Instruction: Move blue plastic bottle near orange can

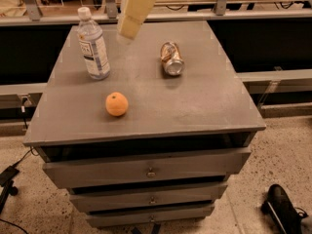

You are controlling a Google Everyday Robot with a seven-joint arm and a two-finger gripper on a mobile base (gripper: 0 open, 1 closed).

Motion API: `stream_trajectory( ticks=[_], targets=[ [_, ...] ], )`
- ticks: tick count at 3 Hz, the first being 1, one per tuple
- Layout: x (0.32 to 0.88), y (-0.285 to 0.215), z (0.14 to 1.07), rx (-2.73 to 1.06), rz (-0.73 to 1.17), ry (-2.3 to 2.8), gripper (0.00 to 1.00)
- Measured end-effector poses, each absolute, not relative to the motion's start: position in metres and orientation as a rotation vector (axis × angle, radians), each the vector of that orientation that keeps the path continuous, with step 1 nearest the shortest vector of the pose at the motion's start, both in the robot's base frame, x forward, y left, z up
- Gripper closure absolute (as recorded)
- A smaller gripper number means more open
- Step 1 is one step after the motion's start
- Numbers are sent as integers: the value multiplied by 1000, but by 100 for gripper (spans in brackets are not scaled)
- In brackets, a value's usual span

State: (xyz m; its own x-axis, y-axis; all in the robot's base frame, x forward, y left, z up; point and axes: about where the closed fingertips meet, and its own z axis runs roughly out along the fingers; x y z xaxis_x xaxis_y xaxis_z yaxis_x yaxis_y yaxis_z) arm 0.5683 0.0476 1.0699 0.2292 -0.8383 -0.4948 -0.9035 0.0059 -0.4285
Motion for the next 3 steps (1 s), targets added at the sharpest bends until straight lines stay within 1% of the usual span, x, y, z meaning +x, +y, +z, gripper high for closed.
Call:
stream_trajectory(
  ticks=[1, 2, 3],
  targets=[
    [568, 48, 1067, -1830, 124, 1610, 0],
    [573, 61, 1058, -1824, 141, 1557, 0],
    [601, 77, 1038, -1741, 222, 1490, 0]
  ],
)
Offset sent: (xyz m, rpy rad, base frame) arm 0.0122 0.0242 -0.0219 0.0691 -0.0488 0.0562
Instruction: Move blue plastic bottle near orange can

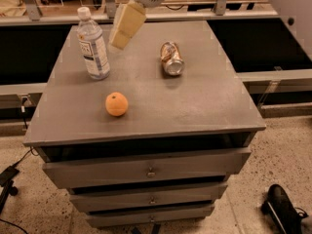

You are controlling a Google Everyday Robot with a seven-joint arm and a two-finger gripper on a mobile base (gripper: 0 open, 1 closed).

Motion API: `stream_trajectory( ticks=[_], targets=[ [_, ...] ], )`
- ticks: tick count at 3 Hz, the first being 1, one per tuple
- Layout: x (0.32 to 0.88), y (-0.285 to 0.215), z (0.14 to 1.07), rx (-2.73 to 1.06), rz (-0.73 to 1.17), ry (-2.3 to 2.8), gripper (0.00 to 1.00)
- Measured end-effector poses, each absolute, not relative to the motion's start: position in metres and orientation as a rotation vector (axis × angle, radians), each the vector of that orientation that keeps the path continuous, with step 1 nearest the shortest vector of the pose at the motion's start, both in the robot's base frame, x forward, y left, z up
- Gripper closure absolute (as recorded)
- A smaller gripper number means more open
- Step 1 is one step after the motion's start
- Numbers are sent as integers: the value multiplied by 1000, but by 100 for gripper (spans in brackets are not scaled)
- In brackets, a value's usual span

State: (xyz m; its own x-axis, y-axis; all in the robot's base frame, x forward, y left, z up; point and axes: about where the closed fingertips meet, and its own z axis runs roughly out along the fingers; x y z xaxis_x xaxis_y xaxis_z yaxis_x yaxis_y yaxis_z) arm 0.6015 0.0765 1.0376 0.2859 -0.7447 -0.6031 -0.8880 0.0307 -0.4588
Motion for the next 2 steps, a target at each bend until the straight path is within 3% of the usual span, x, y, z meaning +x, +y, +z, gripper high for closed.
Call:
stream_trajectory(
  ticks=[2],
  targets=[
    [676, 110, 1018, -1541, 351, 1435, 0]
  ],
)
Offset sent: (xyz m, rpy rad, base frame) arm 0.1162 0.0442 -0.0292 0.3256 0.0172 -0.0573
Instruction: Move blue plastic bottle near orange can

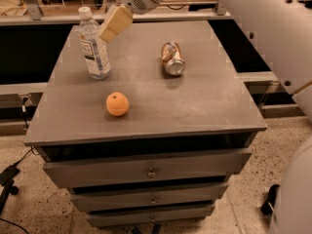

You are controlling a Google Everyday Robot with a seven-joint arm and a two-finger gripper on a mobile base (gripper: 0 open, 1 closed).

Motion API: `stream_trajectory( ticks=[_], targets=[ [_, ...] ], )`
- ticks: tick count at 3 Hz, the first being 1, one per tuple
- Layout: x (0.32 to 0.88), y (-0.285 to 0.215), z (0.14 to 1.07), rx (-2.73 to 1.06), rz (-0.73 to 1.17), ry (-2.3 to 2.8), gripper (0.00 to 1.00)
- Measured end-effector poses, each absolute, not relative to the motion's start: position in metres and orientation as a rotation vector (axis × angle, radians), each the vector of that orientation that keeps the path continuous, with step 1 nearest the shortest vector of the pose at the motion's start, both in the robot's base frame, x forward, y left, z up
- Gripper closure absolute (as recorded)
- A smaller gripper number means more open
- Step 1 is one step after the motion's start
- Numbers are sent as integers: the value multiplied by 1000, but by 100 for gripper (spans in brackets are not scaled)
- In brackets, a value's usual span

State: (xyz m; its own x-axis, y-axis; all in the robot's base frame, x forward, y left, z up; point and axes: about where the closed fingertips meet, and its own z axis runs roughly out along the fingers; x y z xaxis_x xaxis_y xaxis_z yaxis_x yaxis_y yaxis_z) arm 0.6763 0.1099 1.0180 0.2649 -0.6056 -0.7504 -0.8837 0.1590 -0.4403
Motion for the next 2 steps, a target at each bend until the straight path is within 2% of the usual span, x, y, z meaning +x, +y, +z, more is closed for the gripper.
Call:
stream_trajectory(
  ticks=[2],
  targets=[
    [700, 159, 967, -1556, 619, 1465, 0]
  ],
)
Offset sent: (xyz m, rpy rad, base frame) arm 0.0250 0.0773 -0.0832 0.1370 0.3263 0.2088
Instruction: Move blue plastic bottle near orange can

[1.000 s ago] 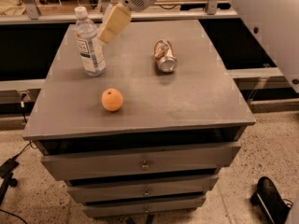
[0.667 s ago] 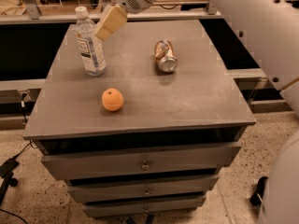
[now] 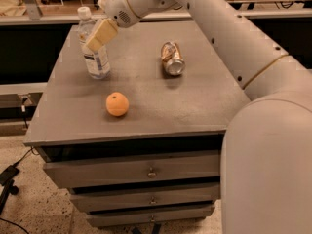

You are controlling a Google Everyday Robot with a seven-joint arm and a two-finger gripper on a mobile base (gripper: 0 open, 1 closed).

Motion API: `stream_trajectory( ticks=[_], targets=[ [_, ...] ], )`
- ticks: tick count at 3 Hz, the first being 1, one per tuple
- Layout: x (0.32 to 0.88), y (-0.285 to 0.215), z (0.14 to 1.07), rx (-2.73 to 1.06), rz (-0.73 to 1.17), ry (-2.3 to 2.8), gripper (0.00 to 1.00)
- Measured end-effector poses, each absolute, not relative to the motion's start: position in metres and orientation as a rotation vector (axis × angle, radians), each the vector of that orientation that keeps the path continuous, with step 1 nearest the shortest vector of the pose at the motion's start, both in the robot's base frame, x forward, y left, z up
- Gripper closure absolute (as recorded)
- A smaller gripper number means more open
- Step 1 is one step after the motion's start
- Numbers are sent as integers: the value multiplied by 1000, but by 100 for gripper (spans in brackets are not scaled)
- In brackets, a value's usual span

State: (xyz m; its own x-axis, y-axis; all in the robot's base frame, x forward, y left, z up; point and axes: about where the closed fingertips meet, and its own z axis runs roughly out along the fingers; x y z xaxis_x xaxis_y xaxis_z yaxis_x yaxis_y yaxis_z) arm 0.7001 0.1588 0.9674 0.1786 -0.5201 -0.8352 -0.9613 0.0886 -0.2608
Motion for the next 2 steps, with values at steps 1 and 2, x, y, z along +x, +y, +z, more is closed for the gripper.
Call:
stream_trajectory(
  ticks=[1, 2],
  targets=[
    [695, 179, 941, -1565, 767, 1439, 0],
    [695, 181, 940, -1568, 767, 1440, 20]
  ],
)
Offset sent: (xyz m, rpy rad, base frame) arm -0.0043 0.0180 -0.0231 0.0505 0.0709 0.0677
